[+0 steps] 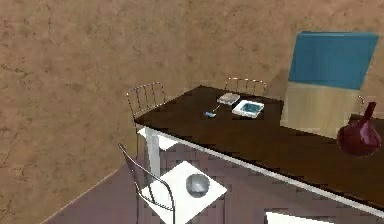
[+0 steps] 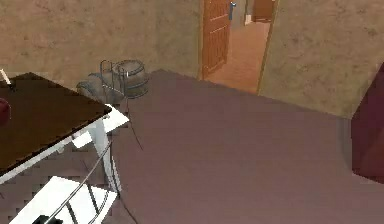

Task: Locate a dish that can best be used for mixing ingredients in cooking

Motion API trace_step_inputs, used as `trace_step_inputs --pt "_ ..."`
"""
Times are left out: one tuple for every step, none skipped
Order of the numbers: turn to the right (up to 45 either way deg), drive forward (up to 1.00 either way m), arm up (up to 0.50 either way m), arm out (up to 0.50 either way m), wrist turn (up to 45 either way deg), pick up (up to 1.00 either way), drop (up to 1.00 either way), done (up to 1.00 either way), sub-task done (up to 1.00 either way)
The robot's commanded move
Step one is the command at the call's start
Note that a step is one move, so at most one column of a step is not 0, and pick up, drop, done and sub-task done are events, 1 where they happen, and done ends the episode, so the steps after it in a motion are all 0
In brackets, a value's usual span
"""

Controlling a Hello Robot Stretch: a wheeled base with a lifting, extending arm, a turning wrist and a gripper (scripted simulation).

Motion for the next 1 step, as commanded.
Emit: trace_step_inputs --pt "0.0 0.0 0.0 0.0 0.0 0.0 0.0 1.0 0.0"
